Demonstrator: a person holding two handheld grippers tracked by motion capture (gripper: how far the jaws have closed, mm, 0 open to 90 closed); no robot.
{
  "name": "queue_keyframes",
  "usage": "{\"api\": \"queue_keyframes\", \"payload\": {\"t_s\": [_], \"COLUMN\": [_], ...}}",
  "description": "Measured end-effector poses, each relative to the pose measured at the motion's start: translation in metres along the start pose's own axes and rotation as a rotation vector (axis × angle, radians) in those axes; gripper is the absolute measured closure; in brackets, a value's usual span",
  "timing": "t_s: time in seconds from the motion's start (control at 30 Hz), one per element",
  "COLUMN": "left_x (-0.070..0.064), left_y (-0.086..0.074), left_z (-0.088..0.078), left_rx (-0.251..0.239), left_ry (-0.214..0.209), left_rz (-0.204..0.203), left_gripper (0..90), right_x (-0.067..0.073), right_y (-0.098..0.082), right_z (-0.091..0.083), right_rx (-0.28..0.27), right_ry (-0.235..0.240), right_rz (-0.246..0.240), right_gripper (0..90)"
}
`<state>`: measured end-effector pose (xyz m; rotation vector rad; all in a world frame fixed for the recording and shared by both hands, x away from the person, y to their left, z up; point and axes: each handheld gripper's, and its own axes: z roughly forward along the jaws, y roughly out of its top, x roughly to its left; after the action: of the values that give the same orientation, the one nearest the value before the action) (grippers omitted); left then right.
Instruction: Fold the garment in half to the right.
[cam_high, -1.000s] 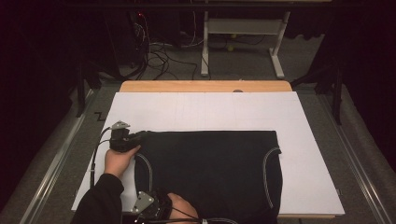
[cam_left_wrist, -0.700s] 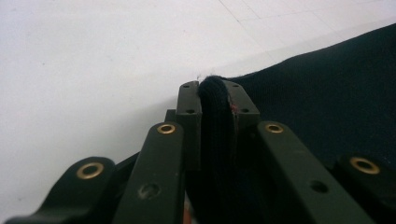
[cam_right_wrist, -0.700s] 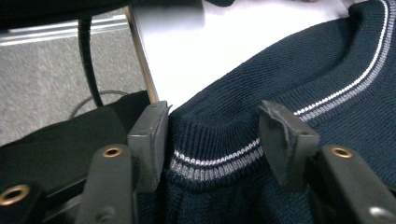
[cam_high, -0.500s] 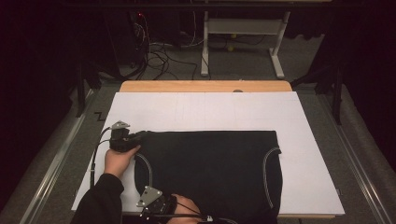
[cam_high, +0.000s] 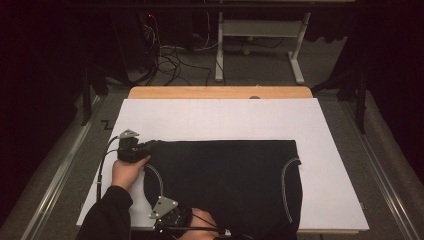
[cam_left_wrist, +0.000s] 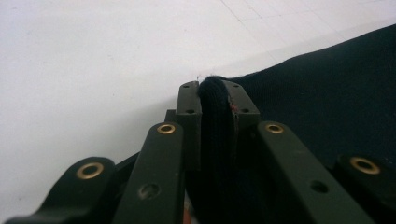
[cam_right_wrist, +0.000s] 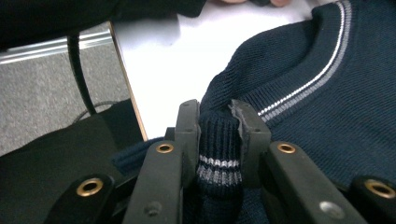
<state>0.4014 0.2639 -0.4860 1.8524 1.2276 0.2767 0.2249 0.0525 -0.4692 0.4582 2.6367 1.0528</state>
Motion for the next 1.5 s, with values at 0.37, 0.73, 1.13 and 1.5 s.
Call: {"api": "queue_keyframes", "payload": {"t_s": [0.37,0.73,1.13,1.5], "left_x": [0.002,-0.006,-0.028,-0.026], "left_y": [0.001,0.008,0.042,0.05], "left_z": [0.001,-0.003,-0.013,-0.024], "left_rx": [0.004,-0.044,-0.134,-0.136], "left_ry": [0.002,0.031,0.076,0.111], "left_rz": [-0.027,-0.107,-0.112,-0.15], "left_gripper": [74.9,74.8,74.8,74.7], "right_x": [-0.007,-0.016,-0.032,-0.031], "right_y": [0.001,0.004,0.011,0.021], "right_z": [-0.02,-0.039,-0.068,-0.067], "right_rx": [-0.067,-0.135,-0.217,-0.247], "right_ry": [-0.011,-0.028,-0.056,-0.036], "right_rz": [0.013,0.013,0.016,0.003], "right_gripper": [76.4,76.4,76.4,76.4]}}
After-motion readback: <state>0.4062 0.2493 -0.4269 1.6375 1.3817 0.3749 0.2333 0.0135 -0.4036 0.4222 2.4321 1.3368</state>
